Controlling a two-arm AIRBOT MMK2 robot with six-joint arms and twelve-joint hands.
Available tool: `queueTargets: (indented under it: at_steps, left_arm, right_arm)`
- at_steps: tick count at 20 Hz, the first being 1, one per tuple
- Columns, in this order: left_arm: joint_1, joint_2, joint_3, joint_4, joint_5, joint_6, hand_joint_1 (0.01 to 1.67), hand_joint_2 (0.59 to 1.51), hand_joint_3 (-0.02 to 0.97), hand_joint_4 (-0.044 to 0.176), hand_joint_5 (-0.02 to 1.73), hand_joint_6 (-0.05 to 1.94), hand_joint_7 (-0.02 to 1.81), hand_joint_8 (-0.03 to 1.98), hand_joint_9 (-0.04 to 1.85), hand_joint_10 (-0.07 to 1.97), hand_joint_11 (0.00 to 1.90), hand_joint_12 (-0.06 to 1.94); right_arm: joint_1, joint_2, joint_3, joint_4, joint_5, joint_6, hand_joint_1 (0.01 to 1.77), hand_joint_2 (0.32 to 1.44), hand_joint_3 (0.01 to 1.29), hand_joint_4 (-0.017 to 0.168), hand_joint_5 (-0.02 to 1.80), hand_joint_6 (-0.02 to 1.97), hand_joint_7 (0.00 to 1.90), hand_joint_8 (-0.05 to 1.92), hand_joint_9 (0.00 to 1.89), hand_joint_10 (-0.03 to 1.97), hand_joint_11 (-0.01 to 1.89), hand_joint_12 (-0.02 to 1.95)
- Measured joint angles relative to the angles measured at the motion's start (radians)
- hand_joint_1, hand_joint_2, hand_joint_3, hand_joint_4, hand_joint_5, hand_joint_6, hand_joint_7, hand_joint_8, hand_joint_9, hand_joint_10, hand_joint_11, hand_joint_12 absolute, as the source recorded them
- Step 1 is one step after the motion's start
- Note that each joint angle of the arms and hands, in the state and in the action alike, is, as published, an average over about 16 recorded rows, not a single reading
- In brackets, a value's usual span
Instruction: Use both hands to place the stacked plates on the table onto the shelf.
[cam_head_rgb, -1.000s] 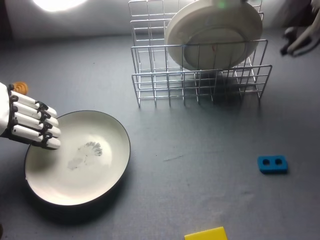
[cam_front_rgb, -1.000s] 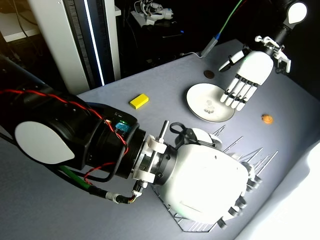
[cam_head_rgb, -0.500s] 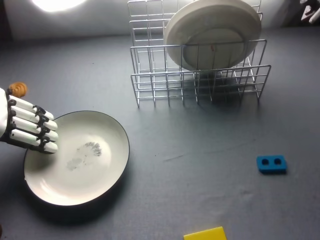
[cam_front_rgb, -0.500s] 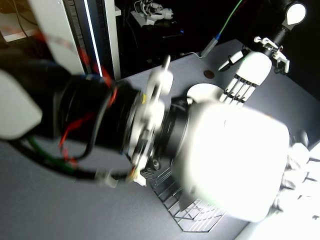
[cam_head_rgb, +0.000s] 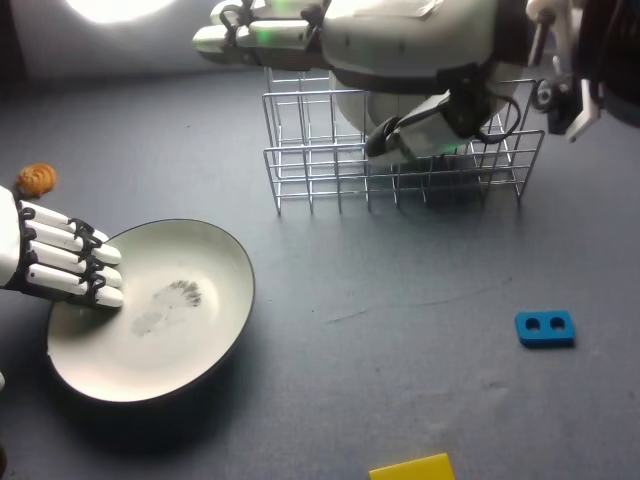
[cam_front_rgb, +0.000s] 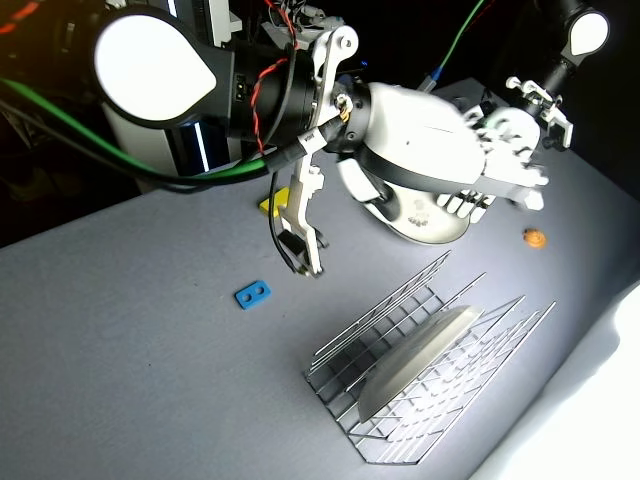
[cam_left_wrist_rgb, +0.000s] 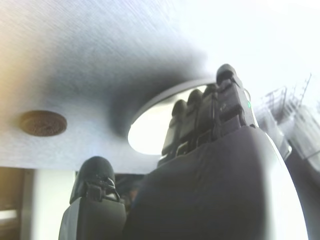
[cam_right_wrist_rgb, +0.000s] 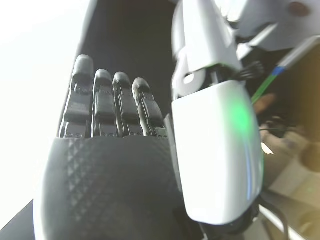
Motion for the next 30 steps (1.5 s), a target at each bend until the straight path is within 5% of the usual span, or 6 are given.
queueTargets:
  at_steps: [6, 16, 30]
  left_arm:
    - [0.046, -0.014, 0.021, -0.035, -0.005, -0.048, 0.02, 1.159, 0.018, -0.005, 0.00, -0.01, 0.00, -0.01, -0.03, -0.05, 0.02, 0.02]
    - [0.123, -0.049, 0.079, -0.141, -0.044, -0.176, 0.02, 1.159, 0.017, -0.006, 0.00, -0.01, -0.01, -0.01, -0.03, -0.06, 0.03, 0.00]
    - [0.208, -0.109, 0.189, -0.291, -0.117, -0.330, 0.02, 1.160, 0.017, -0.002, 0.01, 0.02, 0.02, 0.00, -0.03, -0.06, 0.02, -0.03]
  right_arm:
    - [-0.076, -0.023, -0.068, 0.154, 0.019, -0.252, 1.29, 0.97, 0.01, 0.005, 0.02, 0.02, 0.02, 0.01, 0.02, 0.02, 0.01, 0.44]
    - [-0.206, -0.110, -0.079, 0.474, 0.080, -0.609, 1.30, 0.99, 0.01, 0.004, 0.02, 0.02, 0.02, 0.01, 0.02, 0.02, 0.01, 0.45]
    - [-0.288, -0.338, 0.109, 0.655, 0.124, -0.748, 1.28, 0.99, 0.01, 0.003, 0.11, 0.02, 0.09, 0.01, 0.08, 0.02, 0.01, 0.53]
